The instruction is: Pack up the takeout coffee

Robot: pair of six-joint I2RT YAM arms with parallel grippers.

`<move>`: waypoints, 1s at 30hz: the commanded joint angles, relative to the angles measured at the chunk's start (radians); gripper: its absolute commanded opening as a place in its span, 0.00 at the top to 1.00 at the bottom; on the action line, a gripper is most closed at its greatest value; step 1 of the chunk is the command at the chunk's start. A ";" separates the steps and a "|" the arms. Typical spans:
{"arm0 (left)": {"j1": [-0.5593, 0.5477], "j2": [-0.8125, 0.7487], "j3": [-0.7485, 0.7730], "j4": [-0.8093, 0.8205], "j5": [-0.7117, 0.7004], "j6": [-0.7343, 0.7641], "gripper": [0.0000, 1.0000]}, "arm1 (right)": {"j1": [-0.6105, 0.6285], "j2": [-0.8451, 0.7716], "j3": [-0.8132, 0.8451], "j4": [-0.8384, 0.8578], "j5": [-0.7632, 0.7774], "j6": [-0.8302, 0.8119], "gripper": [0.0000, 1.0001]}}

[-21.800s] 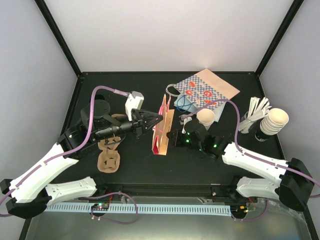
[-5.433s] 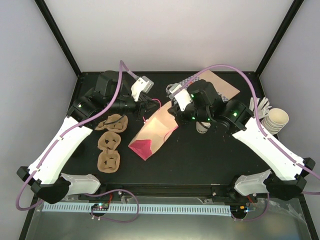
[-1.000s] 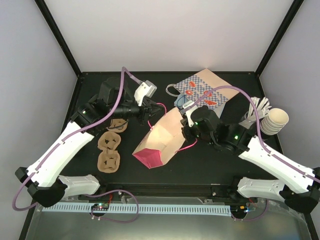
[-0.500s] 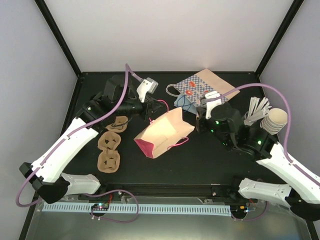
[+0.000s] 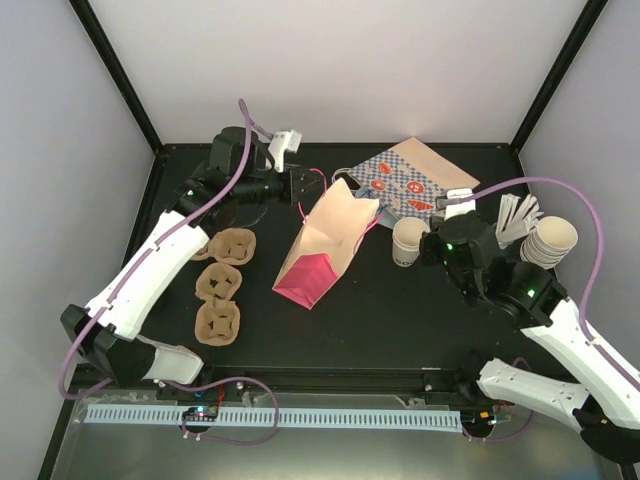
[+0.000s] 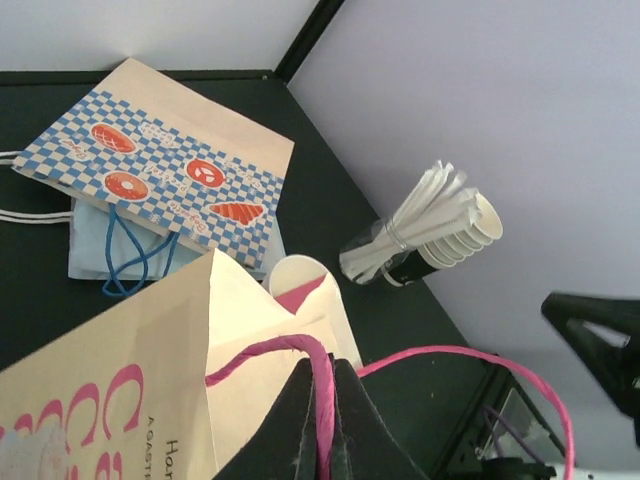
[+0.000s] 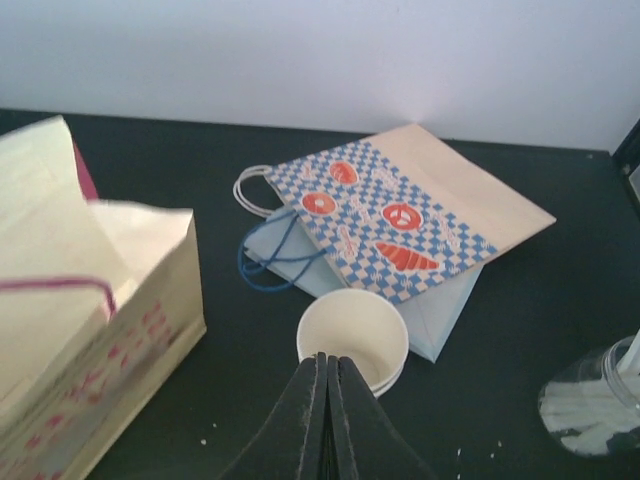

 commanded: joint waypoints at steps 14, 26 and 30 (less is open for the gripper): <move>0.012 0.021 0.024 0.269 0.114 -0.282 0.98 | -0.067 -0.013 -0.138 -0.002 -0.037 0.040 0.95; 0.131 -0.069 -0.258 0.464 0.110 -0.435 0.90 | -0.081 -0.033 -0.191 0.020 -0.104 0.025 0.95; 0.165 -0.073 -0.259 0.364 0.103 -0.358 0.56 | -0.081 -0.038 -0.197 0.025 -0.119 0.022 0.94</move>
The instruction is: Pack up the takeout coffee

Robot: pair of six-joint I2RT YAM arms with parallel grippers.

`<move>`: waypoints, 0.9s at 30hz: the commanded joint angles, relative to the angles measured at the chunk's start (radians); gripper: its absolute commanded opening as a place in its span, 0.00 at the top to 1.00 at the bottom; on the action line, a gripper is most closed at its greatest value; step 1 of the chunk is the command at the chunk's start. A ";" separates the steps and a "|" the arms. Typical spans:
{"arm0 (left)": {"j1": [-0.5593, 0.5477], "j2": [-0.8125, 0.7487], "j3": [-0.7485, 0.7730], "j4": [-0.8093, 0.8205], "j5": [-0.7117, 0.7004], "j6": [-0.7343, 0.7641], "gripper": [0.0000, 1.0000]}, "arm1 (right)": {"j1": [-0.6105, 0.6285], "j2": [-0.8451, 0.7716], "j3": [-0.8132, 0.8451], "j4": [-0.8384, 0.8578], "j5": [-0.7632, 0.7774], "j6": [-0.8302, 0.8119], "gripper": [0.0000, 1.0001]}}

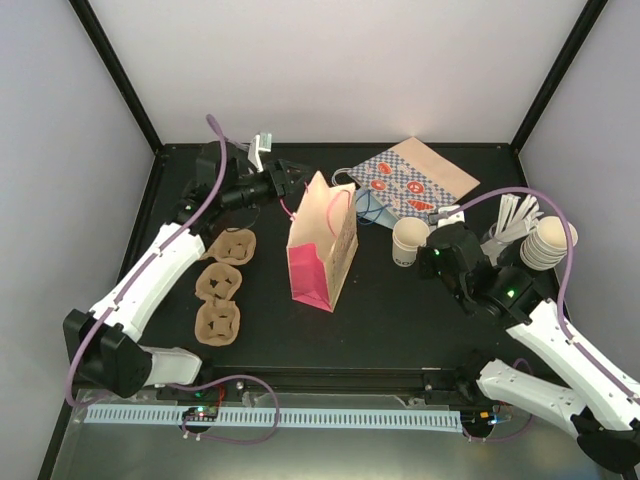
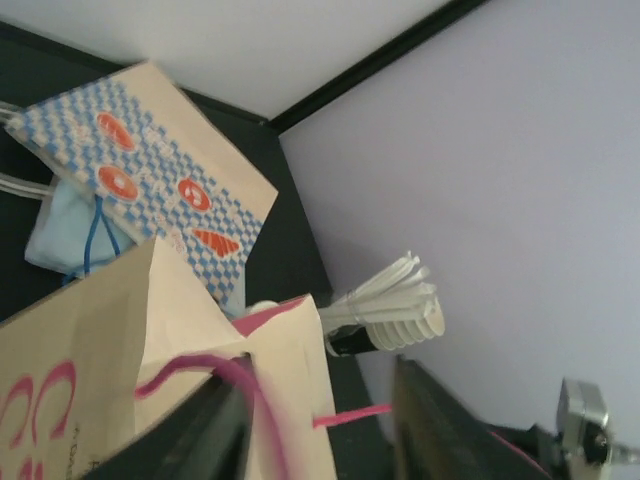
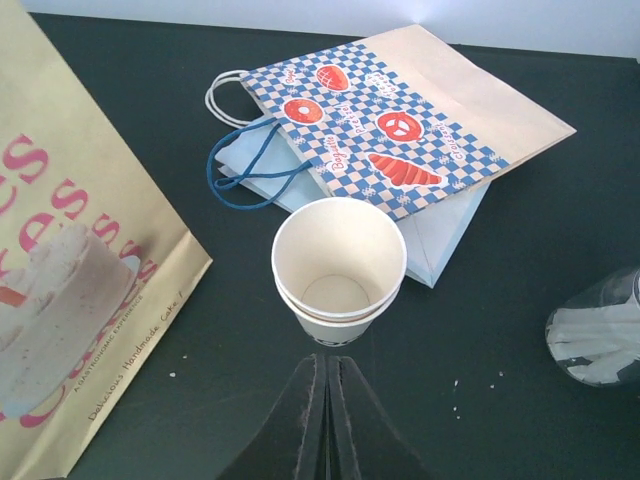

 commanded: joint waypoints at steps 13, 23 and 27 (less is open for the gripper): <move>0.055 -0.298 0.077 -0.469 -0.338 0.323 0.01 | -0.007 0.006 0.012 0.043 -0.048 -0.028 0.93; 0.107 -0.435 0.098 -0.832 -0.639 0.388 0.01 | -0.007 0.016 0.014 0.056 -0.065 -0.035 0.93; 0.119 -0.472 0.080 -0.945 -0.738 0.371 0.01 | -0.006 0.016 0.016 0.057 -0.066 -0.039 0.93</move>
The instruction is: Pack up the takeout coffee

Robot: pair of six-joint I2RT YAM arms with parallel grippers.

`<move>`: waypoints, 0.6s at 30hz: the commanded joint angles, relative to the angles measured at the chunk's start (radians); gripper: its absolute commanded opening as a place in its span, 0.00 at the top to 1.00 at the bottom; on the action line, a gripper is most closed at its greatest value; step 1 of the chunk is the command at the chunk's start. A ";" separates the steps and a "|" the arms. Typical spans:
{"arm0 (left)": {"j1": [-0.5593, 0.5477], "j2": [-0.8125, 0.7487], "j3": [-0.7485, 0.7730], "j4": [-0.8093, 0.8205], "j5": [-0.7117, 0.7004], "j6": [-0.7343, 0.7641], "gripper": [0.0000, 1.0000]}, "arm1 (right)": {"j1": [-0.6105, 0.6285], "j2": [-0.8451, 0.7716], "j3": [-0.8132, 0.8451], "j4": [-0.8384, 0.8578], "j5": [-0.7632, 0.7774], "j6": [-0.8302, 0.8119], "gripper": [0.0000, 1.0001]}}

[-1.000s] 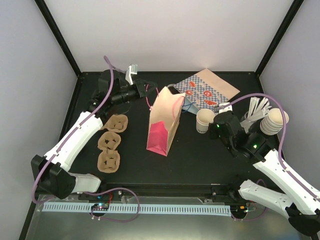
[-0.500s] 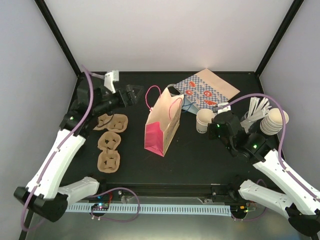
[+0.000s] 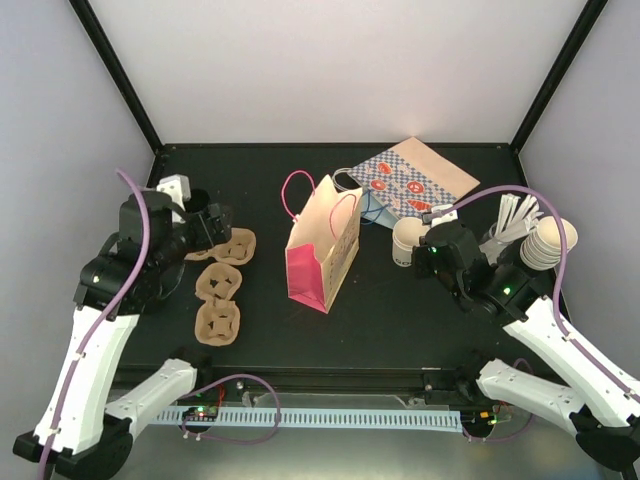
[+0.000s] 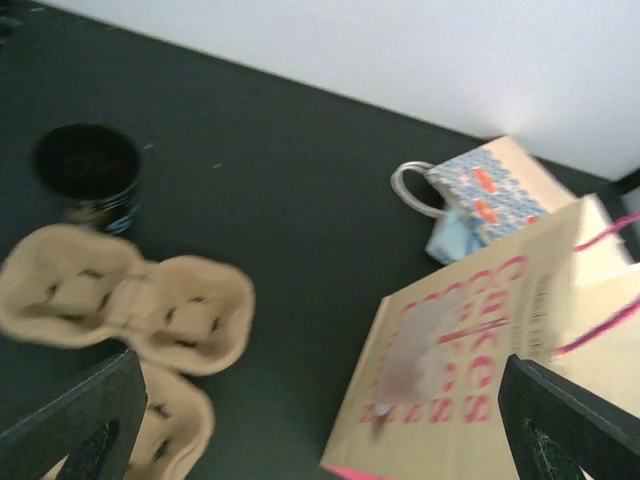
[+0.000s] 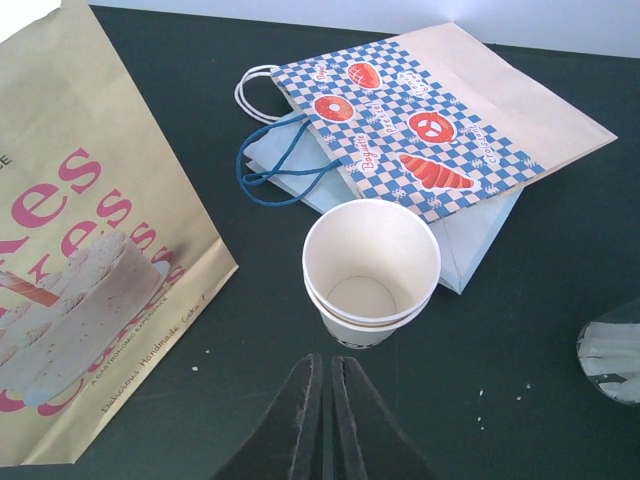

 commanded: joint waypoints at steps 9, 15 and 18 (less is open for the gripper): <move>0.028 -0.156 -0.194 -0.255 -0.184 -0.102 0.01 | -0.005 -0.004 0.001 0.028 -0.010 -0.010 0.92; 0.030 -0.183 -0.329 -0.259 -0.181 -0.218 0.01 | -0.005 -0.006 -0.008 0.036 -0.019 -0.019 0.92; 0.030 -0.180 -0.400 -0.240 -0.172 -0.254 0.01 | -0.005 -0.005 -0.013 0.041 -0.020 -0.023 0.92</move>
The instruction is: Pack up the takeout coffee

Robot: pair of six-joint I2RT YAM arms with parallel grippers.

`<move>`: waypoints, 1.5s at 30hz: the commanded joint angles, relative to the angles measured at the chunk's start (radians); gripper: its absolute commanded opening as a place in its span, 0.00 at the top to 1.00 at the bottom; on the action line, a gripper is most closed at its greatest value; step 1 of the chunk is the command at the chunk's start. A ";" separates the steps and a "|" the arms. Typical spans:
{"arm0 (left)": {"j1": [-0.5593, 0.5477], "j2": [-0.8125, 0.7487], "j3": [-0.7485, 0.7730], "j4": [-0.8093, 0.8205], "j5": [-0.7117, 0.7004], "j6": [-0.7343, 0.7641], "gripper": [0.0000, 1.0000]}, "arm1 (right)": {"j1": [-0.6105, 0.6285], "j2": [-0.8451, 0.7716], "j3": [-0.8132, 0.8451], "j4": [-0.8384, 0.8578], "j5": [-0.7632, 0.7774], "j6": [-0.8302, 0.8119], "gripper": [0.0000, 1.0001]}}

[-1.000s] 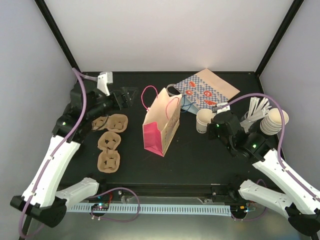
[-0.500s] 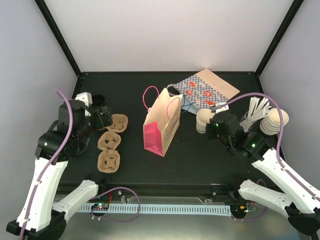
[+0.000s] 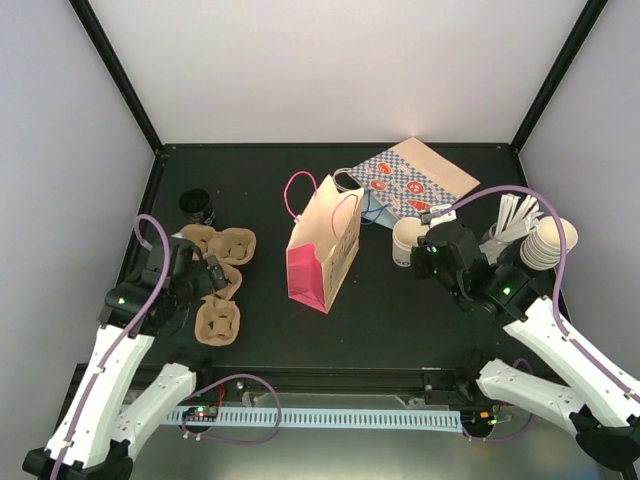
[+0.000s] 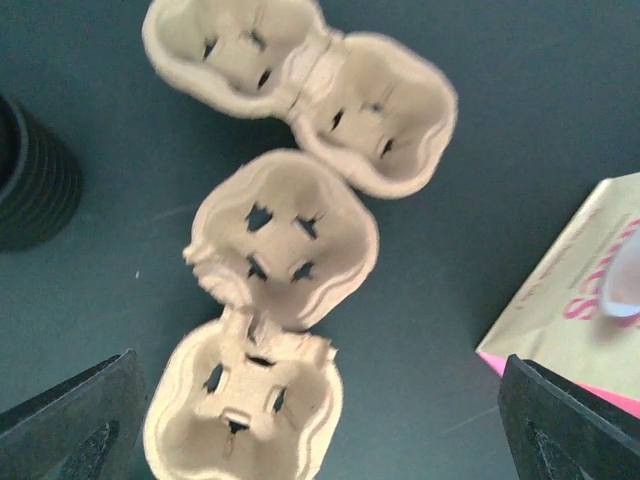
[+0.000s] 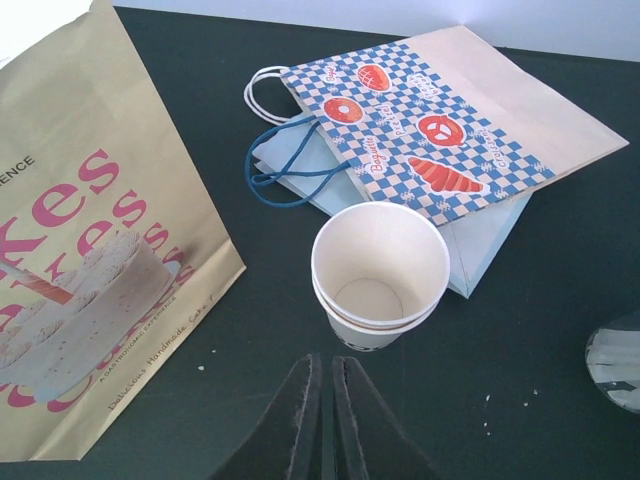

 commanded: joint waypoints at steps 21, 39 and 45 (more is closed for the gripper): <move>0.006 0.208 -0.266 0.171 0.099 -0.249 0.15 | -0.005 -0.010 -0.013 0.048 -0.011 -0.035 0.92; 0.019 0.422 -0.131 0.308 0.034 -0.073 0.17 | -0.005 -0.001 -0.014 0.081 -0.032 -0.054 0.92; 0.086 0.512 -0.077 0.457 0.076 0.055 0.12 | -0.005 -0.014 -0.018 0.087 -0.054 -0.063 0.92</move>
